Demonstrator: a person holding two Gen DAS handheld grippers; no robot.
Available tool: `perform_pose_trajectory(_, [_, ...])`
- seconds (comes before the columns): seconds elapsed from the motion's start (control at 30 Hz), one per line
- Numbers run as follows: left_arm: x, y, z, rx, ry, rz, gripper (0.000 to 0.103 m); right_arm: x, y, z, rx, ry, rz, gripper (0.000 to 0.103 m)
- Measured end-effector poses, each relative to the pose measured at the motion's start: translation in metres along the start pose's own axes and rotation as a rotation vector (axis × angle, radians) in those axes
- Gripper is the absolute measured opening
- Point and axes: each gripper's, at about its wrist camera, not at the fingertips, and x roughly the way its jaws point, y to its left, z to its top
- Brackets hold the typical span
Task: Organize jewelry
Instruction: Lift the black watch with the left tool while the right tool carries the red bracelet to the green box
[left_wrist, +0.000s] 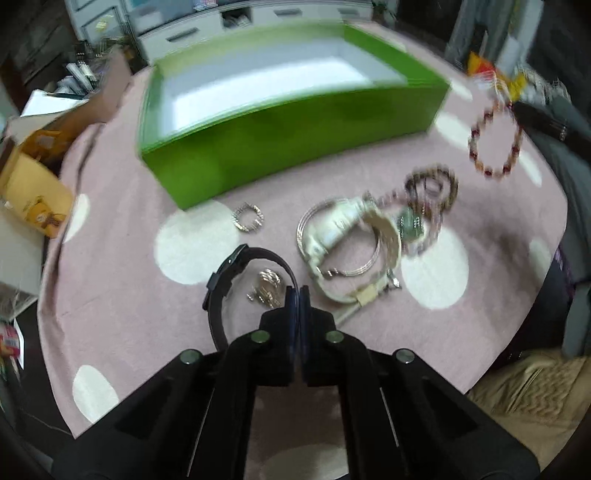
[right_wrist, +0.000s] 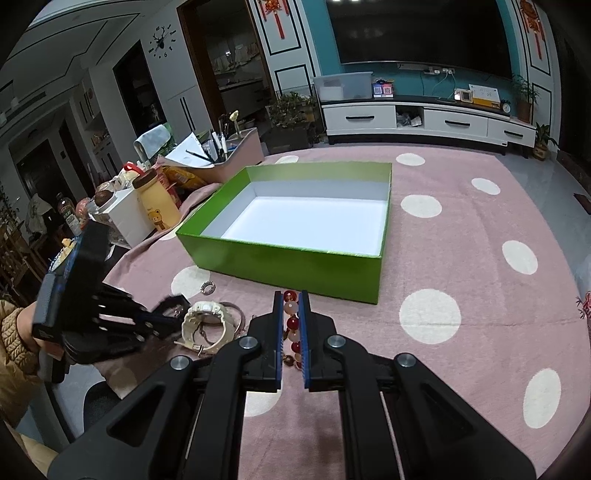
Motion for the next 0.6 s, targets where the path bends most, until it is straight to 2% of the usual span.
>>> perform_pose_trajectory(0.27, [-0.047, 0.023, 0.022, -0.109, -0.181, -0.039, 0.001, 0.003, 0.000, 0.021, -0.023, -0.053, -0.003, 0.007])
perform_pose_trajectory(0.5, [-0.061, 0.026, 0.073, -0.128, -0.298, -0.052, 0.001, 0.015, -0.008, 0.060, -0.034, -0.112, 0.004, 0.007])
perform_pose_trajectory(0.6, [-0.060, 0.021, 0.093, -0.123, -0.324, -0.041, 0.001, 0.027, -0.011, 0.071, -0.032, -0.117, 0.009, 0.007])
